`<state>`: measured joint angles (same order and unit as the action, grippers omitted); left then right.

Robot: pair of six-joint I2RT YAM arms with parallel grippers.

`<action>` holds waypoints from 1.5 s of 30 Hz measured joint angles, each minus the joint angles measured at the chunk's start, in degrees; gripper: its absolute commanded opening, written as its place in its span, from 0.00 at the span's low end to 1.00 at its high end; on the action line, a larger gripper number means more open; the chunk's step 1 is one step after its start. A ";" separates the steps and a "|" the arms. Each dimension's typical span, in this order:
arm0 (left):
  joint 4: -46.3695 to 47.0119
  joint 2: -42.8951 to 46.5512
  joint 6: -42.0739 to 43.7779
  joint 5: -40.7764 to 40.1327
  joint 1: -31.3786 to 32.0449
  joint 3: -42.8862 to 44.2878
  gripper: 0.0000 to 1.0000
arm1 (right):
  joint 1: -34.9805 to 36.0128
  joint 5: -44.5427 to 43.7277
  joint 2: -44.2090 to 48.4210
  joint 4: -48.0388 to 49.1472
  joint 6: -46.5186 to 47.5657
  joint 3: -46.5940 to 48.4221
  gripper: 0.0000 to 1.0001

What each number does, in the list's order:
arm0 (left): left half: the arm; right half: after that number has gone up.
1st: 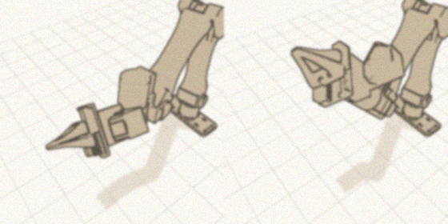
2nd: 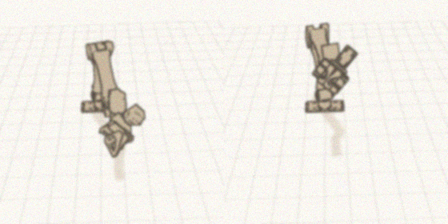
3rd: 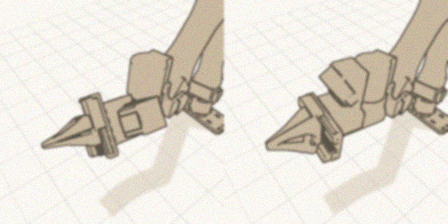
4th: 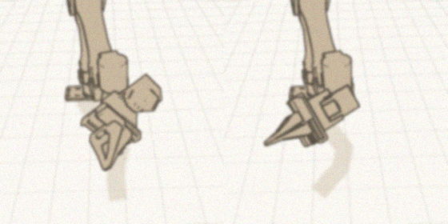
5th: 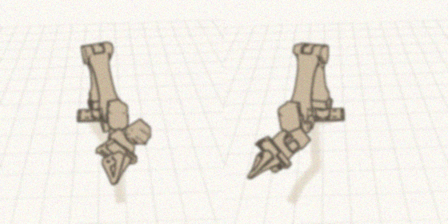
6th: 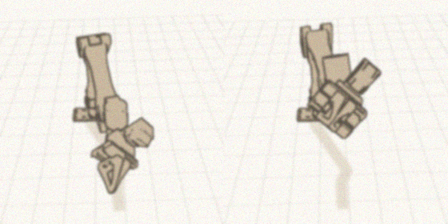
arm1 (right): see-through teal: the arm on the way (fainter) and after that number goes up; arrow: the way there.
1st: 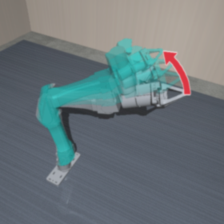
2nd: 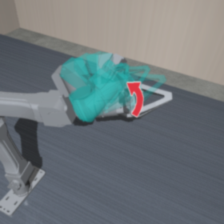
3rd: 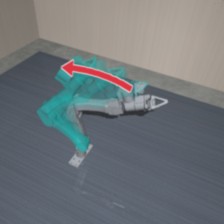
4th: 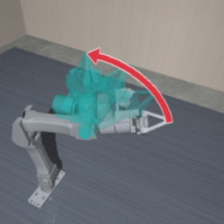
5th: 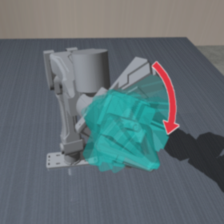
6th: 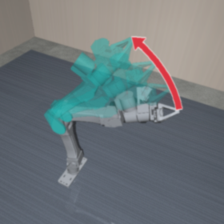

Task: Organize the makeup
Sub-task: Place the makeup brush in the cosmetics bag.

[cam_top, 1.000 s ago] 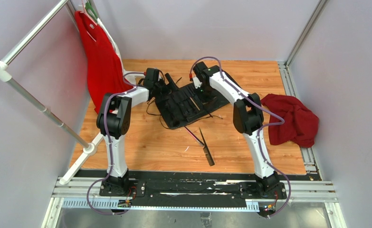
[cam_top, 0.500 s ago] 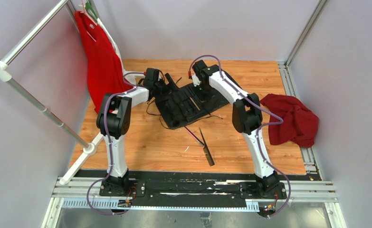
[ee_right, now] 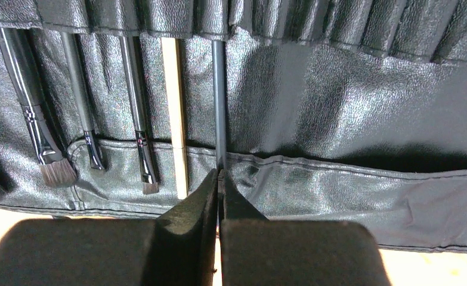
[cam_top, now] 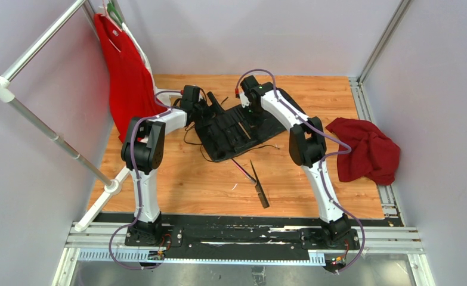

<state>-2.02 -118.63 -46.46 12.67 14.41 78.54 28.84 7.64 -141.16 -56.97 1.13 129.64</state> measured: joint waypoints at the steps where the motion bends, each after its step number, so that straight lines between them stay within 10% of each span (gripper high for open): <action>1: 0.00 0.00 0.00 0.00 0.00 0.00 0.98 | -0.02 0.02 -0.11 0.22 0.00 0.00 0.01; 26: -0.07 0.00 0.42 0.04 0.00 -0.02 0.98 | -0.04 0.59 -0.31 4.66 0.00 -1.01 0.15; 45: -0.04 0.00 0.44 0.07 0.00 -0.02 0.98 | -0.04 0.92 -0.31 6.75 -0.07 -2.01 0.01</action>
<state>-2.07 -118.63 -46.02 12.73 14.41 78.52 28.80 8.56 -141.47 -50.22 1.06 127.63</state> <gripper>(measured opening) 0.979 0.031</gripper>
